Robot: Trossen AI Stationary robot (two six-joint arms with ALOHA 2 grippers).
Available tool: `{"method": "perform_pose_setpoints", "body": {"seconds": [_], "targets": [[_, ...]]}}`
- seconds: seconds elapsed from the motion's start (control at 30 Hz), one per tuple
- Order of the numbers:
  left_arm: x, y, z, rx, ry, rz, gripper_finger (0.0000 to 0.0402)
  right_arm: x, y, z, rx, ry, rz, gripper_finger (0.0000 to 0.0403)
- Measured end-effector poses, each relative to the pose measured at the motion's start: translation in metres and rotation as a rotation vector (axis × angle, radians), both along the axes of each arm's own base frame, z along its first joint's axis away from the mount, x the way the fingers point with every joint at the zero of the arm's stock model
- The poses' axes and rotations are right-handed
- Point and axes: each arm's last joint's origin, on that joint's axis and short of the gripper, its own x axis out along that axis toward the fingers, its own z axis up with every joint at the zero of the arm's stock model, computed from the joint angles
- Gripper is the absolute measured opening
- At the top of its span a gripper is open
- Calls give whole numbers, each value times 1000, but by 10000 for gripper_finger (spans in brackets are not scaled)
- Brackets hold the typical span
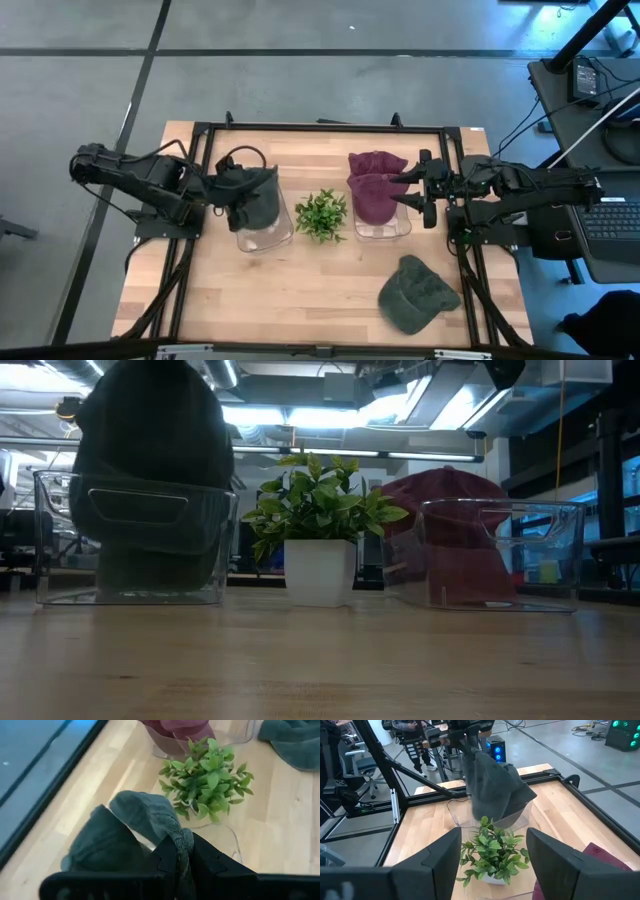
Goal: Pick & Place hat
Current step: Put the top black cap into the left transparent bin
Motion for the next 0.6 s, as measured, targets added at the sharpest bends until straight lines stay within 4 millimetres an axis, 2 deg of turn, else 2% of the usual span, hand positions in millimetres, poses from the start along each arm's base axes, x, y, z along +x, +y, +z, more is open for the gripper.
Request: {"method": "perform_pose_setpoints", "body": {"seconds": [0.33, 0.6], "targets": [[10, 4, -8, 75, 72, 8, 24, 0, -1, 0, -18, 0, -41, 223], [18, 10, -23, 165, 217, 78, 24, 0, -1, 0, -28, 1, -38, 223]]}}
